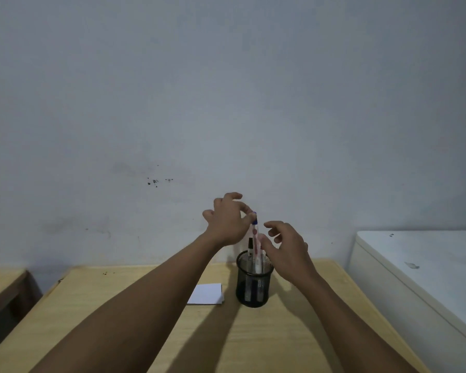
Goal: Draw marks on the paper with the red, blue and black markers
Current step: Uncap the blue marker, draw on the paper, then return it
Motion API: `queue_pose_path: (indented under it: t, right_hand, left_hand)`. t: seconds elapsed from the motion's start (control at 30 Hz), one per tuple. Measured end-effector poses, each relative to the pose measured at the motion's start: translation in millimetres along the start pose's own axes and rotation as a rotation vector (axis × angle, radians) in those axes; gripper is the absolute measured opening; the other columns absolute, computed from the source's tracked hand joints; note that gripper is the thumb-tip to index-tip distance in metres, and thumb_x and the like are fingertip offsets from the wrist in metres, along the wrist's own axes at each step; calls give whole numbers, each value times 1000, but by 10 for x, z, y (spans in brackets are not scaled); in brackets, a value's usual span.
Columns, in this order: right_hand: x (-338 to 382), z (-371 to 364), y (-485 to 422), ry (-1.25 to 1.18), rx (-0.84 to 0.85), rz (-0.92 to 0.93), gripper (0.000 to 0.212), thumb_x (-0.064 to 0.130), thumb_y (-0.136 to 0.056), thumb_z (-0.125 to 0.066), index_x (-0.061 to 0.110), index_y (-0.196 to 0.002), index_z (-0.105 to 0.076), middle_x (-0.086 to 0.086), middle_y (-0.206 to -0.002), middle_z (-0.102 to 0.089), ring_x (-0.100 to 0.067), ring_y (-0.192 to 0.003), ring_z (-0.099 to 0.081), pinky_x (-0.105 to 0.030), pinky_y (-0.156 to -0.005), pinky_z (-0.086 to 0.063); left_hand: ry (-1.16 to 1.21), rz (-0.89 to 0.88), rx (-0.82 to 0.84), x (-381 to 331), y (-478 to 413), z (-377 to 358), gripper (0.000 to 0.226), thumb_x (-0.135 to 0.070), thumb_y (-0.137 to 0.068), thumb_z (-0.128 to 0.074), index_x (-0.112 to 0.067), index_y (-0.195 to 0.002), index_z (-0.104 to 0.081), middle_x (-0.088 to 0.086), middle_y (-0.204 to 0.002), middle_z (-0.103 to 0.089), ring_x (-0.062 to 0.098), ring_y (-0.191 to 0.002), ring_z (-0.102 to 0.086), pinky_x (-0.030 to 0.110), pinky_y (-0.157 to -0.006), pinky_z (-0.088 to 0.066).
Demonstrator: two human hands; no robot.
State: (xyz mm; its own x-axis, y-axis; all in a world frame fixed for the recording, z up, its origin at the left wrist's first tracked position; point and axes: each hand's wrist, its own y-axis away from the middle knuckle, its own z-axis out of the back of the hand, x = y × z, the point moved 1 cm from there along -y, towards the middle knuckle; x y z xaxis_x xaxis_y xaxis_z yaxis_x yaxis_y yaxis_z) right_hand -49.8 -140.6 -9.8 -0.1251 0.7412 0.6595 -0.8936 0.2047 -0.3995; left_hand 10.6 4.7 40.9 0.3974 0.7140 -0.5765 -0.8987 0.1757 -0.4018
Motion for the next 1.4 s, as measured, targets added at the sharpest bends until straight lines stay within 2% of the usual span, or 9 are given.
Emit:
queue_pose_path:
  t: [0.2,0.3,0.4,0.77,0.93,1.07,1.23,1.3,1.4]
  right_hand:
    - [536,260,126,-399,50,28,30,19,-88,-78,12,-116,-72,3,-91,-75,-8,-78,-71,-17,-67,-57]
    - [862,480,229,-917,-11,-67,18,11,-88,-77,8,-106,-74,-7,-86,-75,-15,-72,-73,-32,-73,-60]
    - [1188,563,346,-1173,34,-91,18,12,-90,-75,5,-107,-74,-4,-82,-72,-16,-75,-71,-34,-76,-60]
    - [1798,335,876,-1163,110,0,10,1,-84,-79,2,-92,-75,-10,-79,-75,-19,-72,-73,-24,-71,-61]
    - [1865,302,983,-1006,86,122,13,7,-80,-85,4,-90,-78,-7,-85,-79,-17,-79,-74,-29,-77,-61]
    - [1892,279,1010,-839,101,256,11,11,-80,-85,10,-91,-81,0,-83,-80,-11,-78,-73,-21,-69,-55]
    - [1735,97,950,-862,110,214,17,9,-80,-85,7,-95,-78,-3,-85,-80,-11,-77,-72,-22,-69,-57]
    - [1630,-52,909,-882,115,170,18,7,-81,-84,6,-97,-76,-8,-85,-80,-14,-75,-73,-26,-73,-60]
    - [1449,-335,849,-895,129,89,17,6,-82,-83,4,-97,-75,-11,-84,-79,-15,-75,-74,-32,-76,-63]
  left_hand:
    - [458,173,-144,-125,256,793,24,-51,-86,-56,-29,-87,-66,-5,-127,-58,23,-126,-48,51,-109,-32]
    - [595,204,-83,-95,522,1123,27,-39,-101,-48,-17,-106,-63,5,-117,-58,20,-107,-53,33,-87,-44]
    - [549,179,-21,-83,803,1264,34,-35,-105,-40,-6,-114,-57,8,-106,-52,19,-94,-47,27,-70,-38]
    - [593,277,-132,-136,1483,1606,34,-33,-107,-32,-16,-105,-60,8,-116,-54,20,-104,-48,33,-88,-33]
    - [602,408,-126,-88,1505,1725,31,-24,-103,-37,-7,-108,-61,7,-93,-46,15,-71,-39,28,-63,-31]
    - [577,405,-155,59,1516,1770,26,-23,-102,-37,-5,-97,-55,5,-78,-40,17,-65,-32,30,-57,-25]
    - [332,339,-89,473,1461,1681,44,-39,-99,-37,-4,-101,-63,13,-95,-50,23,-77,-42,38,-73,-38]
    - [122,339,-100,660,1458,1609,42,-46,-96,-40,-14,-96,-67,3,-93,-61,22,-84,-51,43,-84,-34]
    - [-16,349,-121,991,1467,1466,30,-44,-94,-53,-24,-84,-73,-13,-86,-69,13,-88,-58,39,-80,-25]
